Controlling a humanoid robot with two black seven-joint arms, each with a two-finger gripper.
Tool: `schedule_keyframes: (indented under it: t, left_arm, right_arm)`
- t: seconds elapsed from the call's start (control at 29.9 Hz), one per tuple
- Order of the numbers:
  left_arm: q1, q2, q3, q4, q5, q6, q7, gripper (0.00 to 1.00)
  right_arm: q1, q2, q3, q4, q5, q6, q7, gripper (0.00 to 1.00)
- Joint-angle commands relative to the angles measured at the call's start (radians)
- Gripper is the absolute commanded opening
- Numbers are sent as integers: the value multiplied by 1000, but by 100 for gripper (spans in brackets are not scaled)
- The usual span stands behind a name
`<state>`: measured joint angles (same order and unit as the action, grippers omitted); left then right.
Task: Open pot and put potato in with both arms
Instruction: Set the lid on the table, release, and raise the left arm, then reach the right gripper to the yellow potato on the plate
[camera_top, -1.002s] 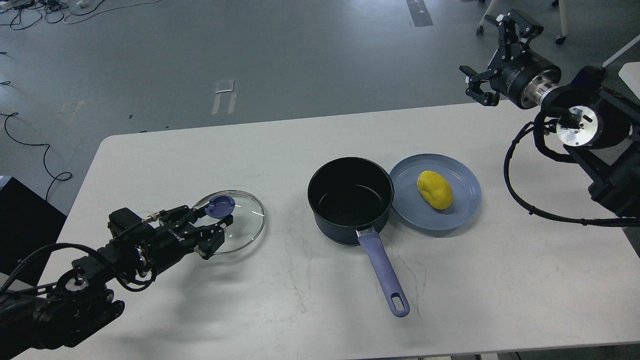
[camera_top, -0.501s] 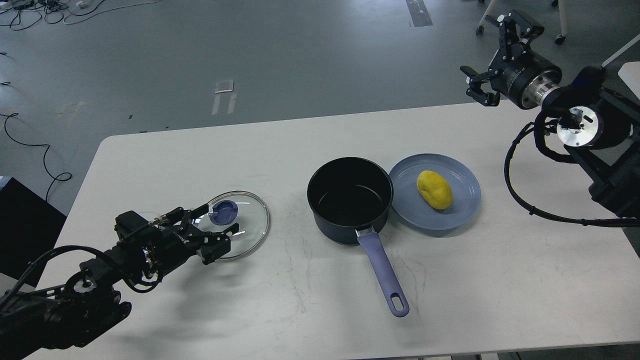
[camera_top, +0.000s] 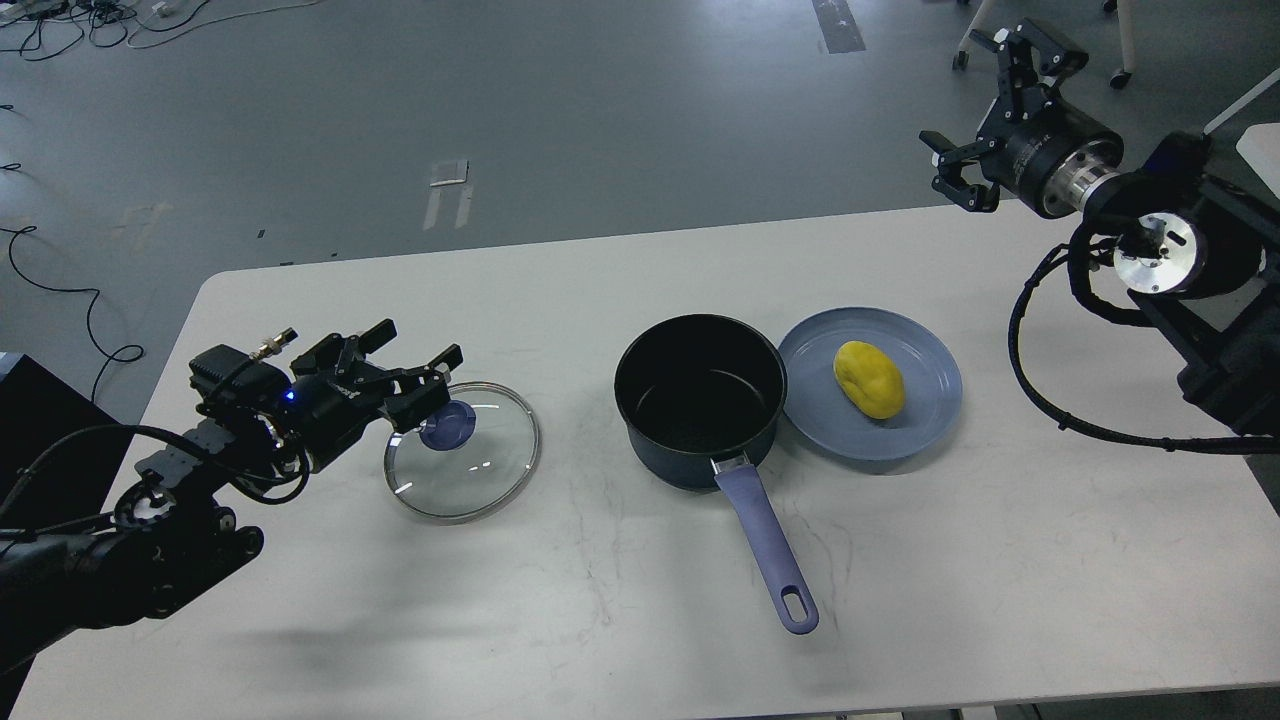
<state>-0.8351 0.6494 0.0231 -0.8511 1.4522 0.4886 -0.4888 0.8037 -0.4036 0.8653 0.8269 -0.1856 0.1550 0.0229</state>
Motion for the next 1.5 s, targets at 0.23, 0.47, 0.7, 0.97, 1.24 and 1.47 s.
schedule_keyframes:
  t: [0.23, 0.47, 0.7, 0.97, 1.24, 1.47]
  left_arm:
    - [-189, 19, -14, 7, -476, -198, 0, 98]
    - [-292, -37, -67, 15, -968, -574, 0, 98]
    - [-282, -114, -255, 6, -1181, -643, 265, 98]
    - [-211, -166, -451, 7, -1323, -755, 420, 98]
    - [-164, -171, -463, 14, -1322, -760, 414, 98]
    - [-162, -122, -465, 12, -1322, -763, 412, 98]
  right_arm:
    - [2, -1, -15, 11, -14, 9, 3, 100]
    - [37, -24, -95, 37, -43, 12, 6, 100]
    - [87, -145, -264, 121, -322, 17, 58, 100]
    - [172, -291, -662, 164, -1032, 54, 293, 100]
    - [166, -285, -801, 198, -1153, 43, 345, 100]
    - [164, -242, -873, 181, -1163, 40, 345, 100]
